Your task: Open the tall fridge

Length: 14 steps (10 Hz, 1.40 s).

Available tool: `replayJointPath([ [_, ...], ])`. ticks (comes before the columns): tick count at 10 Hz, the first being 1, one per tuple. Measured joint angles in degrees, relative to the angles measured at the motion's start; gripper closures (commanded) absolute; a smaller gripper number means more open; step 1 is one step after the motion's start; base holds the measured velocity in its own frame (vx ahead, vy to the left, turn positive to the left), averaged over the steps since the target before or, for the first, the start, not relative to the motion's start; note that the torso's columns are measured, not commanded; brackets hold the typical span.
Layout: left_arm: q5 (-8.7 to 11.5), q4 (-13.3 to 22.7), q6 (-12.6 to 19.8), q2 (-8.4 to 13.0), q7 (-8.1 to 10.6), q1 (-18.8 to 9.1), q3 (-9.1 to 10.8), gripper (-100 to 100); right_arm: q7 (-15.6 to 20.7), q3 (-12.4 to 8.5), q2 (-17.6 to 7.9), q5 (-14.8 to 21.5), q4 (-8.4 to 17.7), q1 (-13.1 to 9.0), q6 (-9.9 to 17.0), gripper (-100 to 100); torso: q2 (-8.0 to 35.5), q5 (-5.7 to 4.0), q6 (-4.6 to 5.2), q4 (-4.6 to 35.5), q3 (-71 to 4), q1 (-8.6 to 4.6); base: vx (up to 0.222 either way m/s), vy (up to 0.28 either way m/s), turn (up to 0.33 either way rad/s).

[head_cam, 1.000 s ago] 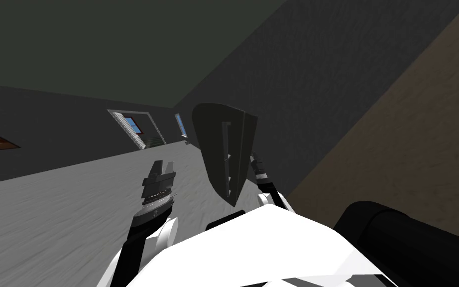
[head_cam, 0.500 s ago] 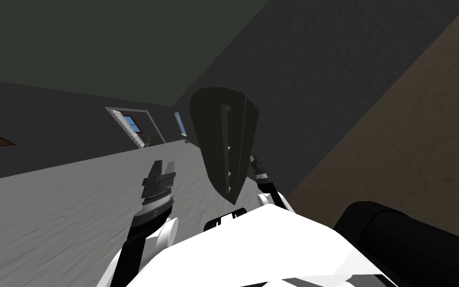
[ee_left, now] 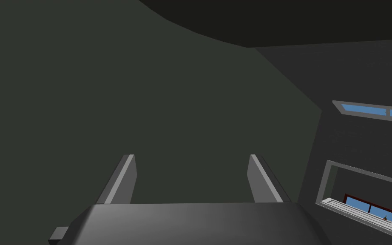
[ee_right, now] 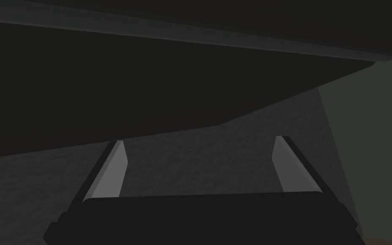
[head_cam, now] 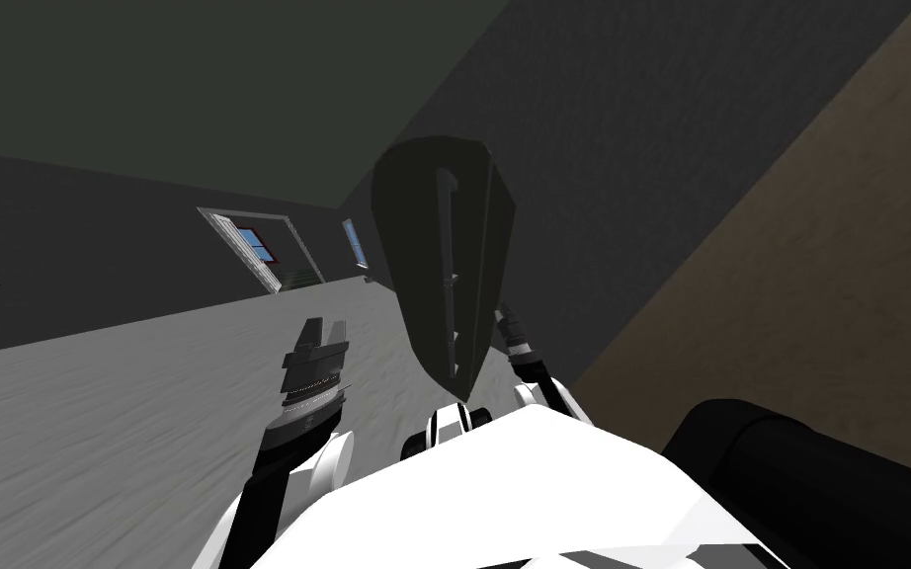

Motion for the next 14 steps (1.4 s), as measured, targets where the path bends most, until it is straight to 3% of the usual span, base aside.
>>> replayJointPath([
  [6,0.0,0.0,0.0,0.0,0.00,0.0,0.00,0,4.1,-0.2,-9.2,2.1,0.9,-2.2,2.6,-100,0.0,-0.02,0.00,0.1,-0.1,-0.08,0.018,0.097,-0.090],
  [14,0.0,0.0,0.0,0.0,0.00,0.0,0.00,0,12.1,-0.8,-21.3,6.0,2.8,-6.7,7.4,-100,0.0,-0.04,0.00,0.1,-0.1,-0.13,0.008,0.134,-0.116],
])
